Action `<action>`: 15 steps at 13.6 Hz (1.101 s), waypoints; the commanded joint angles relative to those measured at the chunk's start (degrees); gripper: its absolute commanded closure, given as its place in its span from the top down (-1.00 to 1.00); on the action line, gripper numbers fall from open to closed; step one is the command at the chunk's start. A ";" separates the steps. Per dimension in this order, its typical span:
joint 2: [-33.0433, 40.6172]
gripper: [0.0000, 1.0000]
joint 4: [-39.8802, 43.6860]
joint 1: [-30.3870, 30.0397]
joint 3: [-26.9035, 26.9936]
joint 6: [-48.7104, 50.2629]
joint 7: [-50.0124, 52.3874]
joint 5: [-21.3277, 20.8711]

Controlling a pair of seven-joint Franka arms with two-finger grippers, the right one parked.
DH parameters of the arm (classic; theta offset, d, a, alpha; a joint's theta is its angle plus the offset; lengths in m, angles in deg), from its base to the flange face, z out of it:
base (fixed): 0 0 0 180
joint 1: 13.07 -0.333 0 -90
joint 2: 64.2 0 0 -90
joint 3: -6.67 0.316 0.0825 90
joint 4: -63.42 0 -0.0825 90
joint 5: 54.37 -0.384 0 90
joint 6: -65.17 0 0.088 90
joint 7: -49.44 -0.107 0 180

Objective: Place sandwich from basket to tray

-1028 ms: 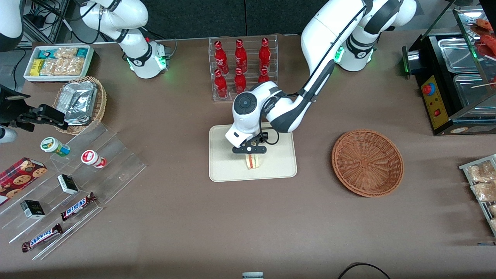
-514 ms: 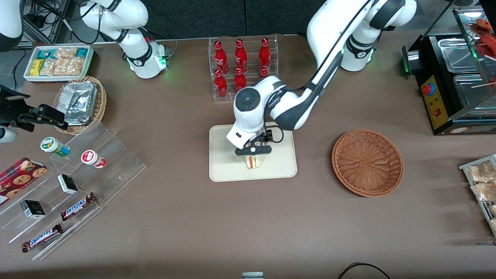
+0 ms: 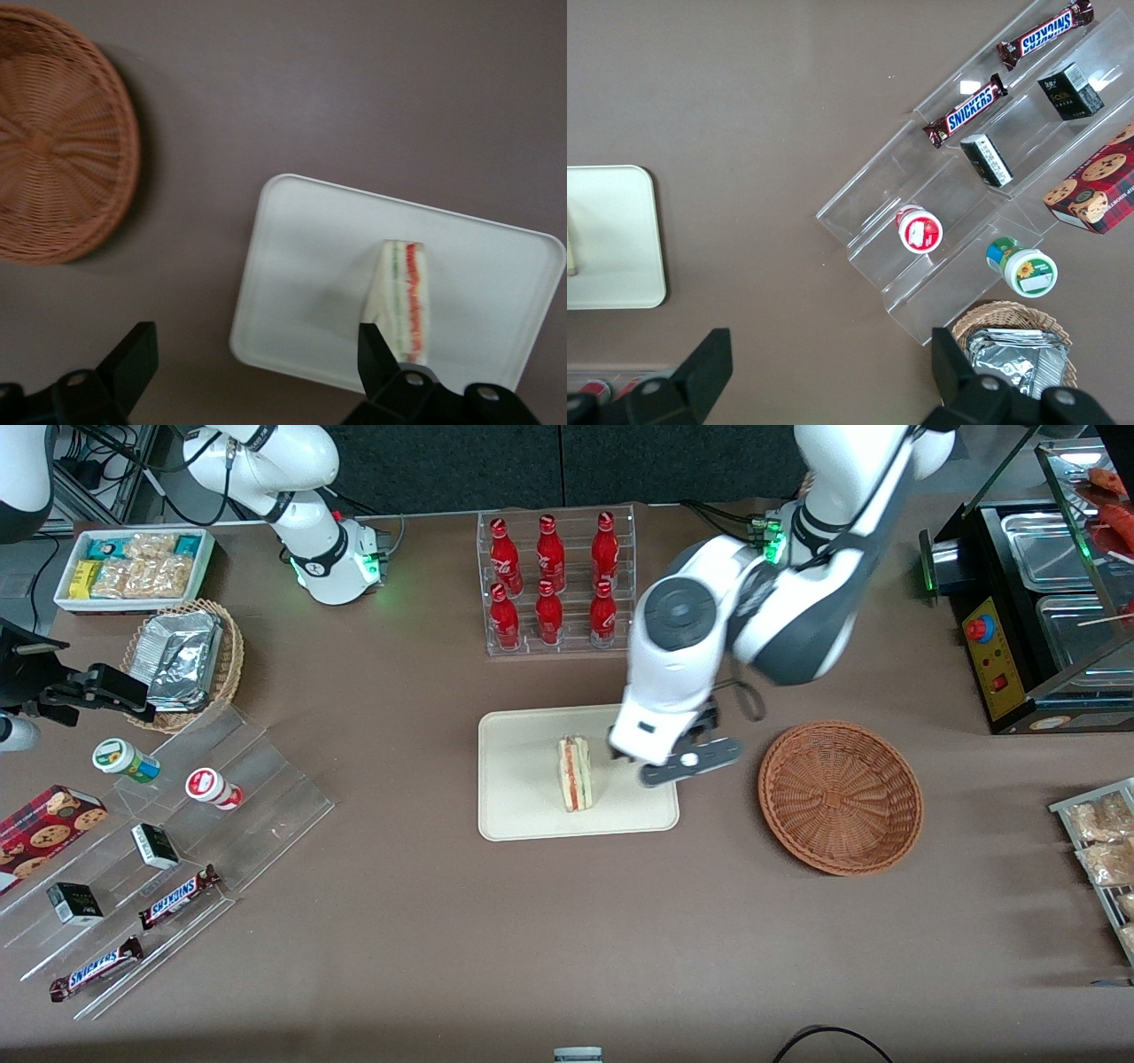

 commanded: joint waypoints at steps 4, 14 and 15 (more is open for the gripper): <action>9.63 0.99 -1.88 -12.70 -0.27 13.63 -21.71 3.30; 22.38 0.99 -8.03 -23.01 8.59 19.27 -52.57 7.25; 23.61 0.99 -8.12 -23.01 9.65 19.80 -53.72 7.26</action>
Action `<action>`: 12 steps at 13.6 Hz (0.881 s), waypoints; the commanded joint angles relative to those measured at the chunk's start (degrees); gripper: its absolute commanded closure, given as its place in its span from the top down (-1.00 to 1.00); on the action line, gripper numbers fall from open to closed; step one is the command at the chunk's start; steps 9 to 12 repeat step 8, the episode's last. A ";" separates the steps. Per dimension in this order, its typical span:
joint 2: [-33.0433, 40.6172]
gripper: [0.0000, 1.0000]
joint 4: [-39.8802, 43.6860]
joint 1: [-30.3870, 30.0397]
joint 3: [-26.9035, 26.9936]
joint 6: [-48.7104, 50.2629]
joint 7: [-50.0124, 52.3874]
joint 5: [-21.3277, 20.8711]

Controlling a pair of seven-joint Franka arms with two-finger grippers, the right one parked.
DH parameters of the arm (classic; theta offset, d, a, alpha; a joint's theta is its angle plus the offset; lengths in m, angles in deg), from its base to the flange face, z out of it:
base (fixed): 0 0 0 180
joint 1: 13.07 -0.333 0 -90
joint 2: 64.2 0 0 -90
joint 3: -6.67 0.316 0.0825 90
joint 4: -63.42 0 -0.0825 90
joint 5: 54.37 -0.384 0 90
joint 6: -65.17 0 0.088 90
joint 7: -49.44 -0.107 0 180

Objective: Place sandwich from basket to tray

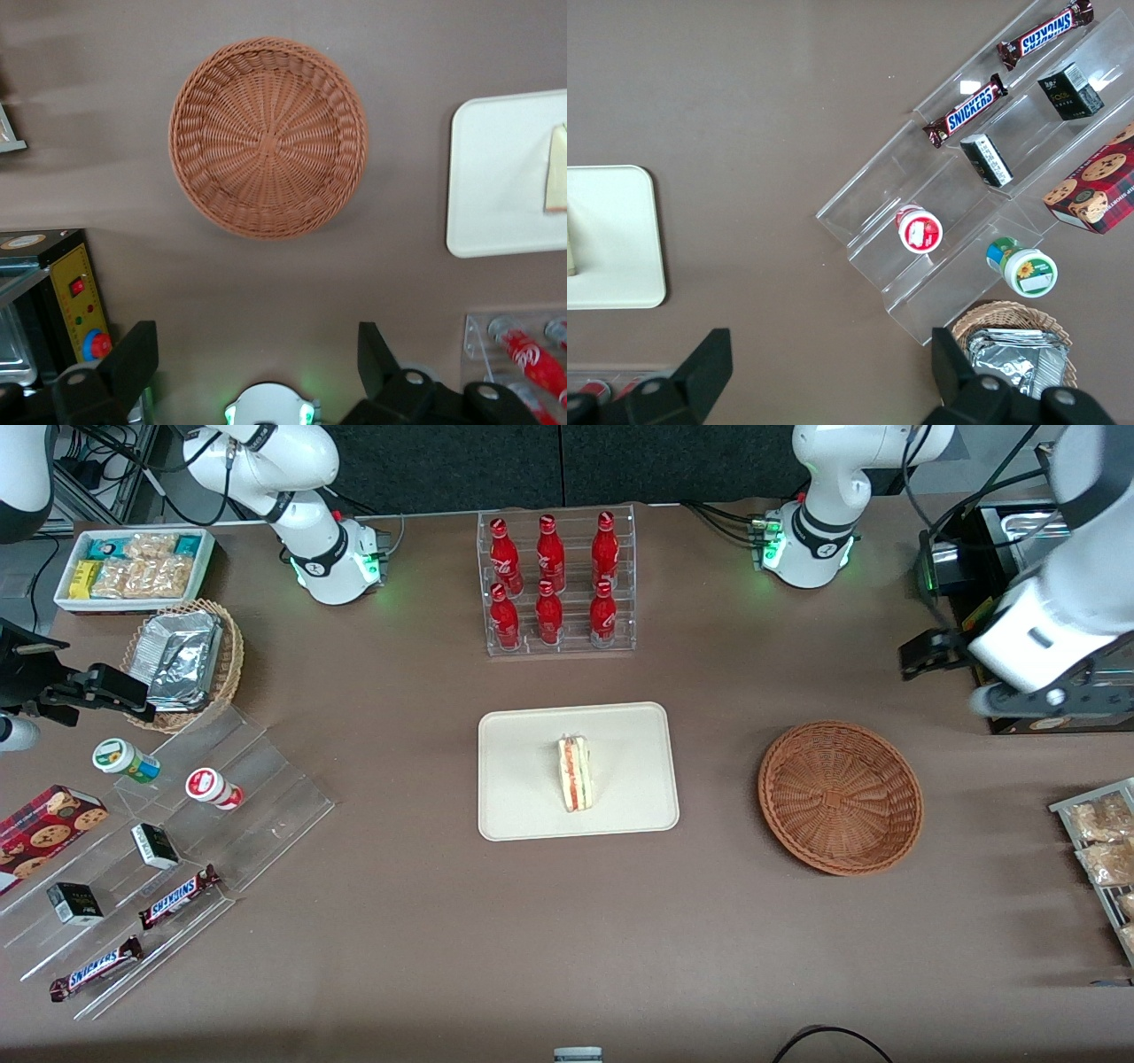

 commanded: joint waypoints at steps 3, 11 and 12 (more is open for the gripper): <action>4.21 0.99 -2.97 0.35 2.60 1.06 -4.19 -0.37; 2.46 0.99 -0.17 0.36 2.69 1.06 -4.19 -1.17; 2.46 0.99 -0.17 0.36 2.69 1.06 -4.19 -1.17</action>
